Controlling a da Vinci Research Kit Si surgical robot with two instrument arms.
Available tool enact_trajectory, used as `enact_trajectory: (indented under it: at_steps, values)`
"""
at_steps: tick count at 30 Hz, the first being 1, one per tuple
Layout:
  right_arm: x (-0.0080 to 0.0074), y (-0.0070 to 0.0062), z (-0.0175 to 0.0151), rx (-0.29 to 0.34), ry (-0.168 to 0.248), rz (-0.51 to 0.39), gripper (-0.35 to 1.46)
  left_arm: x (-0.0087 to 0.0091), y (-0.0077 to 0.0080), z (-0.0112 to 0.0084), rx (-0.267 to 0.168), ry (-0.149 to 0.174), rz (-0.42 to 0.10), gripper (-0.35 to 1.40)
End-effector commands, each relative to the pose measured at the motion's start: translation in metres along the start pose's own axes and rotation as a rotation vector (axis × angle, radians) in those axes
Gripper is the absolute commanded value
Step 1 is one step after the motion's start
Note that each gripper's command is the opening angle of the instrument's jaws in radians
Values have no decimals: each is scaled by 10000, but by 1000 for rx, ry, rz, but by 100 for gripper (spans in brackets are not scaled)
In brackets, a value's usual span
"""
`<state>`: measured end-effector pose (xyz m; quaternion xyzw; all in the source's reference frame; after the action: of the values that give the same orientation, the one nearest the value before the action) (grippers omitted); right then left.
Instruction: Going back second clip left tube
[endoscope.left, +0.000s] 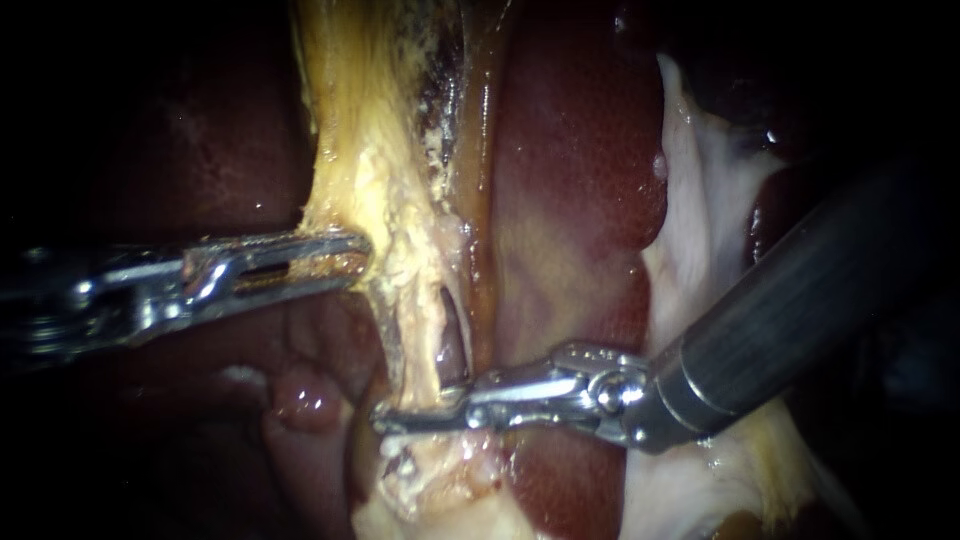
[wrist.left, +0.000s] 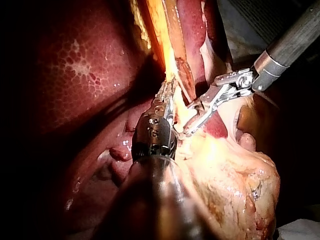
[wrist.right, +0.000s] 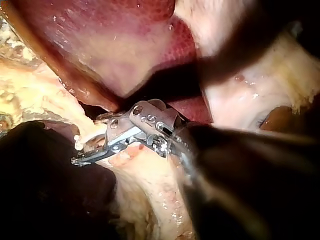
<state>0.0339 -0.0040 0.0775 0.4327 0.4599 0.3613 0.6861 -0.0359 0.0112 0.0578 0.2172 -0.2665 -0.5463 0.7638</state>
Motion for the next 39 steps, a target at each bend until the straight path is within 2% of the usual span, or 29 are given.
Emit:
enact_trajectory:
  at_steps: [1,4,12,15,18,23,29,32,36,39]
  values:
    - [2,0,-2,5,8,-15,56,0,0,0,0,0,0,-35]
    - [8,-3,-15,20,38,-77,59,0,1,0,1,0,1,-35]
    - [13,-11,-60,8,48,-243,60,0,1,-1,1,0,1,-35]
    - [23,-18,-85,1,51,-304,60,0,2,-1,1,0,1,-35]
    - [40,-26,-112,-3,66,-382,60,0,3,-1,1,0,1,-35]
    - [59,-35,-141,-27,93,-502,60,0,3,0,1,0,2,-35]
    - [67,-38,-156,-62,100,-612,60,1,4,2,1,0,2,-35]
    - [67,-38,-158,-64,100,-623,60,5,6,7,-2,-3,4,-35]
    - [67,-38,-159,-64,99,-640,60,12,9,22,-7,-10,7,-35]
    - [67,-38,-159,-65,98,-652,60,16,19,40,-5,-8,13,-35]
